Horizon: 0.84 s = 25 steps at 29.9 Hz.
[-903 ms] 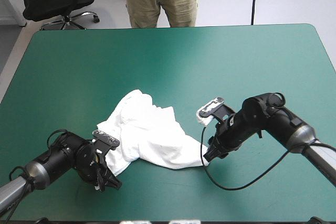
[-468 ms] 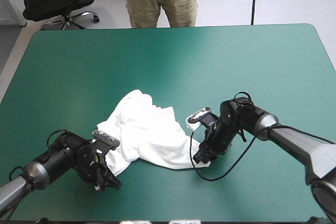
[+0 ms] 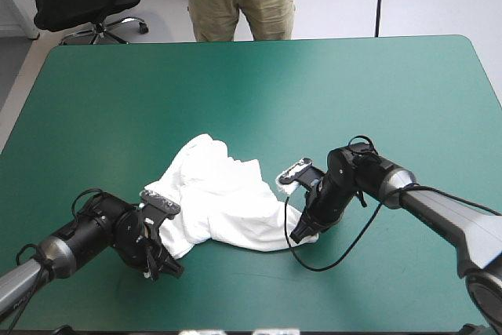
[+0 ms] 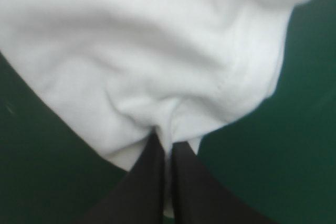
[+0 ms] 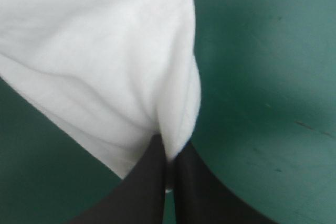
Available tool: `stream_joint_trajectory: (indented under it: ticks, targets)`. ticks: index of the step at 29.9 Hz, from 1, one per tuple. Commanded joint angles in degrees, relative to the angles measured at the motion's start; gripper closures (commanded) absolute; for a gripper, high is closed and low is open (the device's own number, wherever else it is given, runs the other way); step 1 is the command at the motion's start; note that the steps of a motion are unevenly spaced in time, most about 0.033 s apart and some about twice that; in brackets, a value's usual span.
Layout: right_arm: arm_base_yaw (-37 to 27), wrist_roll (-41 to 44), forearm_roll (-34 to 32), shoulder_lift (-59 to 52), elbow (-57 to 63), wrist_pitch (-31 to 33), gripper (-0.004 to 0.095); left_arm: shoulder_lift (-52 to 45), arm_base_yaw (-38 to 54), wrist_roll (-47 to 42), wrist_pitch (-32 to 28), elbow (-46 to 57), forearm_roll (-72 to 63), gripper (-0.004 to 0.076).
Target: Fold the cloth
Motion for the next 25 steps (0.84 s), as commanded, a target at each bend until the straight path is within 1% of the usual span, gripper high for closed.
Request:
stream_joint_trajectory:
  ticks: [1,7,10,13,18,22,25]
  targets:
    - [-0.1,1.8,-3.7,-7.9,-5.1,0.1,0.0919,-3.4,-0.3,-0.5,-0.1,-7.6,2.2,0.0741]
    - [-0.1,4.5,-14.4,-16.7,-18.5,2.2,0.0921,-5.7,-0.3,-0.4,7.6,-28.8,10.7,0.0741]
    - [-0.1,5.1,-18.1,-19.0,-26.8,2.1,0.0921,-5.7,-0.3,-0.3,9.0,-40.3,14.6,0.0741]
    - [-0.1,5.1,-21.1,-19.5,-36.6,2.0,0.0921,-5.7,-0.3,1.3,7.4,-51.4,16.4,0.0741]
    - [-0.1,4.4,-24.0,-19.4,-49.8,-0.1,0.0921,-5.6,-0.3,4.8,2.1,-67.4,17.4,0.0741]
    - [-0.1,1.5,-23.6,-19.4,-59.5,-2.4,0.0921,-5.5,-0.3,7.5,-1.3,-78.0,17.4,0.0741]
    - [-0.1,-0.5,-22.2,-19.4,-65.9,-2.3,0.0921,-5.0,-0.3,10.6,-2.1,-85.4,17.4,0.0741]
